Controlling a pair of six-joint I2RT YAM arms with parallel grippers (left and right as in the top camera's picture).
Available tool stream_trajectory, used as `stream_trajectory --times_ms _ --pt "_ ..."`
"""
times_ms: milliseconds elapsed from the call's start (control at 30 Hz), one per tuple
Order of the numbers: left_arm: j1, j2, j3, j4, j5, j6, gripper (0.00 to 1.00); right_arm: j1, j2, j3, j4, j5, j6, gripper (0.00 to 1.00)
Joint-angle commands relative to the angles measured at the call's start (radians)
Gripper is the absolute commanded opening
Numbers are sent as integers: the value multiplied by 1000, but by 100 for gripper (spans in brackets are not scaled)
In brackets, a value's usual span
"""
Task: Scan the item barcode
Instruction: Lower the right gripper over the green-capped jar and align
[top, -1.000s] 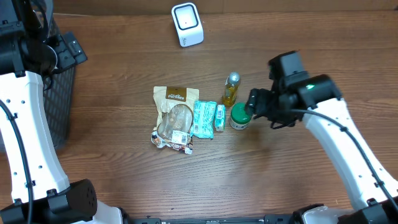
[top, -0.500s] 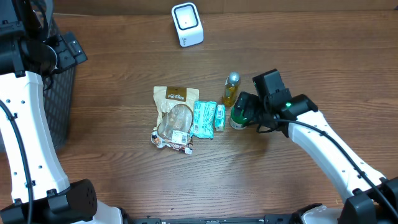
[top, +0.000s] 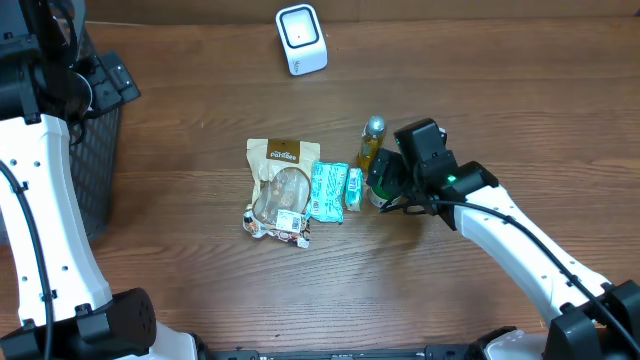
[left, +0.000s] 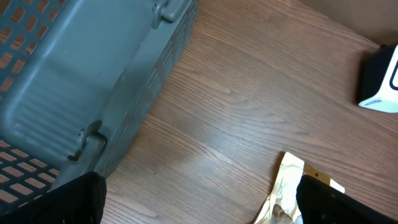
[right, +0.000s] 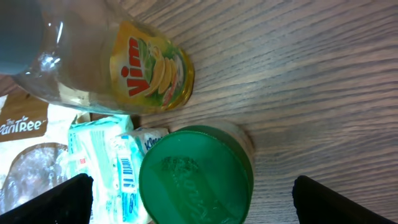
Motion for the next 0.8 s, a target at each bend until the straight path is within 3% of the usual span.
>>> stream_trajectory --times_ms 0,467,633,767 --pt "-1 6 8 1 5 3 100 5 2 -12 8 66 28 100" --pt "-1 6 8 1 5 3 100 48 71 -12 26 62 56 99" --pt "-1 6 8 1 5 3 100 49 71 -12 3 62 52 85" --pt "-1 6 8 1 5 3 100 49 71 -12 -4 62 52 81"
